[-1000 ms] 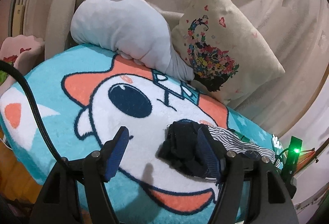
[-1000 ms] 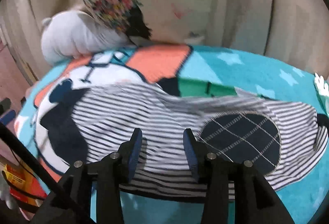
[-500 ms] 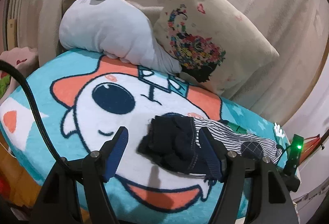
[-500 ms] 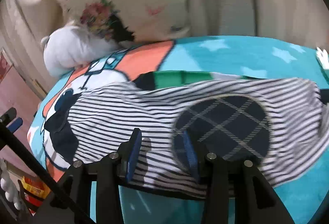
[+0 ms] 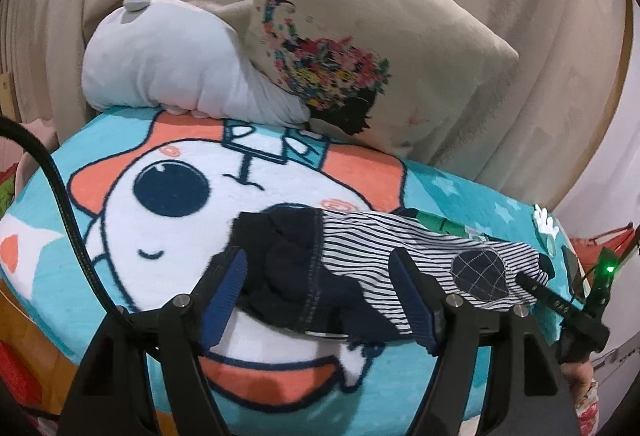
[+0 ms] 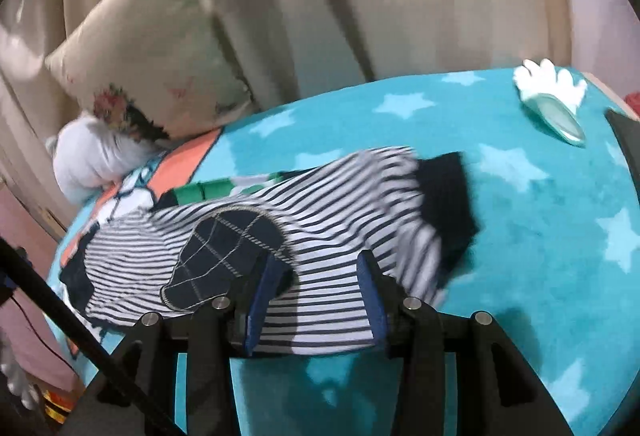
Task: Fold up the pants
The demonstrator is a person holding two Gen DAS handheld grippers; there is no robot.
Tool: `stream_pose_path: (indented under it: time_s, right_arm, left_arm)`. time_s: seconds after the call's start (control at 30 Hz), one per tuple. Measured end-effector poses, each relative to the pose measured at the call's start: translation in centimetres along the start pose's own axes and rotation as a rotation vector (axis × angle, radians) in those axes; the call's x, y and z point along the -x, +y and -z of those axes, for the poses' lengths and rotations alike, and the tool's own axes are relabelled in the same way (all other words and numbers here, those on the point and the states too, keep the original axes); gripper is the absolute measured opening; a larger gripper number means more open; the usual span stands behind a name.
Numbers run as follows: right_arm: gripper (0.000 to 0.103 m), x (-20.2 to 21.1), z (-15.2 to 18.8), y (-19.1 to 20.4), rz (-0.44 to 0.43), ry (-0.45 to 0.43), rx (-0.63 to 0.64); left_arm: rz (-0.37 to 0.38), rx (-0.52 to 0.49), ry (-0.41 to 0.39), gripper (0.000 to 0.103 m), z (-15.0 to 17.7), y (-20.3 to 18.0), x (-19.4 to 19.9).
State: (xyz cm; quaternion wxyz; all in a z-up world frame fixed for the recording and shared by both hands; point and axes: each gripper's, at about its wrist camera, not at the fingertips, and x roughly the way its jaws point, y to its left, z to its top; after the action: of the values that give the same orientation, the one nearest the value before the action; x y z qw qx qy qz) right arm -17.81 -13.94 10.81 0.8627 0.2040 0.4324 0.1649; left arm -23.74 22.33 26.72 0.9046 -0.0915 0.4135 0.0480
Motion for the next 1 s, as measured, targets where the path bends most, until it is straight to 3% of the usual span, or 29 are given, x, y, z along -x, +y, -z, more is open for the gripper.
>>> stream_pose_path:
  time_s: [0.07, 0.27, 0.33, 0.43, 0.57, 0.7, 0.9, 1.0]
  right_arm:
    - [0.044, 0.4, -0.2, -0.4, -0.019, -0.014, -0.008]
    - [0.045, 3.8, -0.6, -2.3, 0.041, -0.108, -0.034]
    - [0.057, 5.7, -0.5, -3.9, 0.114, -0.156, -0.078]
    - [0.059, 8.1, 0.0, -6.8, 0.136, -0.201, -0.169]
    - [0.059, 9.0, 0.3, -8.9, 0.111, -0.199, -0.236]
    - [0.059, 7.9, -0.2, -8.9, 0.042, -0.167, -0.239]
    - [0.059, 6.2, -1.8, -4.9, -0.093, -0.191, -0.161]
    - [0.059, 4.4, -1.7, -3.3, -0.091, -0.136, -0.118]
  left_arm:
    - [0.008, -0.014, 0.011, 0.072, 0.0, -0.8, -0.4]
    - [0.073, -0.062, 0.064, 0.073, 0.0, -3.5, -2.1]
    - [0.098, -0.077, 0.089, 0.073, 0.0, -4.6, -3.1]
    - [0.137, -0.099, 0.137, 0.073, 0.1, -6.5, -4.7]
    - [0.184, -0.151, 0.168, 0.073, 0.9, -9.3, -6.7]
    - [0.181, -0.182, 0.203, 0.073, 1.7, -10.4, -8.9]
    - [0.128, -0.168, 0.268, 0.073, 2.8, -9.7, -11.5]
    - [0.112, -0.178, 0.275, 0.074, 3.3, -9.6, -12.2]
